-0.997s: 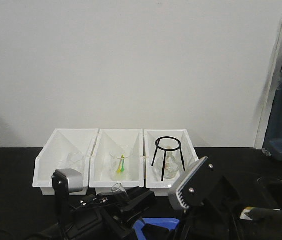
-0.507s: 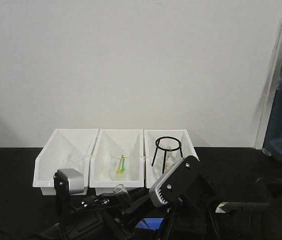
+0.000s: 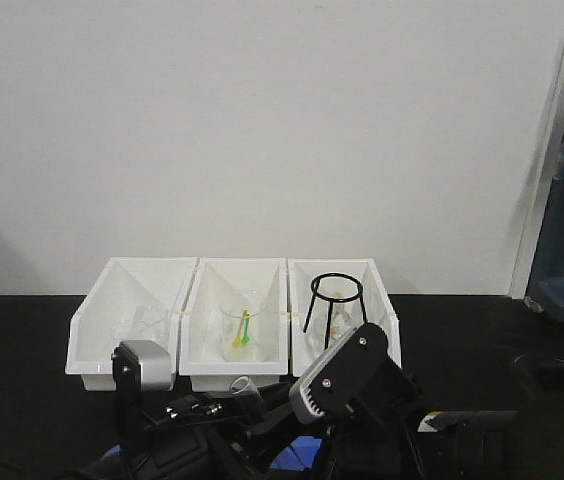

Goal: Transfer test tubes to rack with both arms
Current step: 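Bring the held tube to the right gripper and grasp it there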

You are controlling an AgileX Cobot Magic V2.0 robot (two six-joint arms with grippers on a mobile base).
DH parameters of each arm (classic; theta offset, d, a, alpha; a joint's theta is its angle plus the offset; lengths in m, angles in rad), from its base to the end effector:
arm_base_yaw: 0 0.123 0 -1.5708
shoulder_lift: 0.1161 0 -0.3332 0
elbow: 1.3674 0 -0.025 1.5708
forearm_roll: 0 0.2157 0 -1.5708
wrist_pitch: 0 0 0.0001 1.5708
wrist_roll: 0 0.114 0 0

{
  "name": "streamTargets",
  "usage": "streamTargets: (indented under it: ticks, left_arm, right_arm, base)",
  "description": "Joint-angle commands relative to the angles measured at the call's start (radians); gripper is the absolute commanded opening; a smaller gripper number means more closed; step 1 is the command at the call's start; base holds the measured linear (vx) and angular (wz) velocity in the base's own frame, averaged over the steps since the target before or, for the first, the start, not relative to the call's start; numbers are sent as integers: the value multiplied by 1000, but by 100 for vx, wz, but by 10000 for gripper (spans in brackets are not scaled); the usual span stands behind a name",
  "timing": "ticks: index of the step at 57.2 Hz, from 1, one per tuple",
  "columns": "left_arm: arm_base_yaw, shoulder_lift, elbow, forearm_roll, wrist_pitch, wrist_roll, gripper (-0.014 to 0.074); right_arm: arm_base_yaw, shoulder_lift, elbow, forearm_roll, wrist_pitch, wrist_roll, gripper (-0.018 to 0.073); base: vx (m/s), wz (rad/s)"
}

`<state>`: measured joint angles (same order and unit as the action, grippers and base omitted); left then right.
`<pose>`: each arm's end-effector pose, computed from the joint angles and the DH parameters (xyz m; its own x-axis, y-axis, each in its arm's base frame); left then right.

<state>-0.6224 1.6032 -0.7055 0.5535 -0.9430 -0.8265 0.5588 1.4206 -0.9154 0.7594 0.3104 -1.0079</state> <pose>0.2310 -0.2254 0.3190 -0.3627 -0.2524 -0.8970 0.7950 0.4184 -0.4392 0.2288 0.1714 0.3241 -0.3138 -0.5070 -0.8028 -0.7739 0.6265 -0.0932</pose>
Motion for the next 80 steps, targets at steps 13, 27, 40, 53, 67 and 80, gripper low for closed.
streamTargets:
  ticks: [13,27,40,53,67,80]
  left_arm:
    - [-3,-33,-34,3,-123,-13,-4]
    - [-3,-33,-34,3,-119,-14,-4]
    - [-3,-33,-34,1,-104,-14,-1]
    - [-3,-33,-34,1,-104,-12,57]
    - [-3,-33,-34,-7,-105,-12,290]
    - [-2,-33,-34,-43,-112,-9,477]
  right_arm:
    - [0,-13,-37,41,-20,-2,377]
    - [0,-13,-37,56,-12,-2,236]
    - [0,-13,-37,59,48,-2,149]
    - [0,-13,-37,61,52,-2,28]
    - [-1,-13,-37,93,33,-2,-13]
    - [-1,-13,-37,107,-37,-2,-12]
  base:
    - [0,0]
    - [0,0]
    - [0,0]
    - [0,0]
    - [0,0]
    - [0,0]
